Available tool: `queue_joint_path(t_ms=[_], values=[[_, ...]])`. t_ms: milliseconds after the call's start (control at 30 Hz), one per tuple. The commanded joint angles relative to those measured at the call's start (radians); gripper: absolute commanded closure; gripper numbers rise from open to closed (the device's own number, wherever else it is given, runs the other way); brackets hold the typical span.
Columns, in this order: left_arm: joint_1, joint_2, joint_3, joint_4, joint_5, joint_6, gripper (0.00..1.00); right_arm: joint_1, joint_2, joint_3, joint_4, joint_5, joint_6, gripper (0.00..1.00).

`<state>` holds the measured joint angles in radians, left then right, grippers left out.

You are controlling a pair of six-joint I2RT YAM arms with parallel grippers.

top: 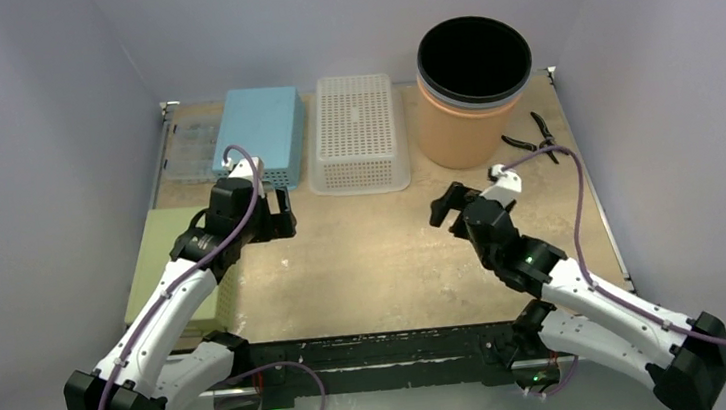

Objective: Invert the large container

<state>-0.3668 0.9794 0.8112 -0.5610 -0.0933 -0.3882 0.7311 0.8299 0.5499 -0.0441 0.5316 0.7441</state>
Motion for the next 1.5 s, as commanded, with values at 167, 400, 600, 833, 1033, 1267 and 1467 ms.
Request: queue_joint_path(t_ms=[167, 400, 600, 833, 1033, 1267, 1467], values=[[0.006, 0.016, 0.005, 0.041, -0.019, 0.036, 0.05, -0.145, 0.028, 0.053, -0.384, 0.36, 0.286, 0.01], [0.006, 0.033, 0.006, 0.04, -0.02, 0.035, 0.05, -0.575, 0.121, 0.051, -0.171, -0.09, 0.058, 0.01], [0.006, 0.043, 0.004, 0.044, -0.008, 0.037, 0.05, -0.845, 0.331, 0.21, -0.034, -0.296, -0.004, 0.01], [0.006, 0.045, 0.006, 0.042, -0.017, 0.041, 0.05, -0.953, 0.691, 0.536, -0.008, -0.284, -0.028, 0.01], [0.006, 0.057, 0.005, 0.045, -0.019, 0.043, 0.05, -1.01, 1.01, 0.798, 0.067, -0.472, -0.097, 0.05], [0.006, 0.083, 0.005, 0.046, 0.002, 0.048, 0.06, -1.026, 1.142, 0.88, 0.226, -0.58, -0.111, 0.07], [0.006, 0.093, -0.002, 0.059, 0.039, 0.057, 0.05, -1.012, 1.143, 0.856, 0.244, -0.448, -0.124, 0.05]])
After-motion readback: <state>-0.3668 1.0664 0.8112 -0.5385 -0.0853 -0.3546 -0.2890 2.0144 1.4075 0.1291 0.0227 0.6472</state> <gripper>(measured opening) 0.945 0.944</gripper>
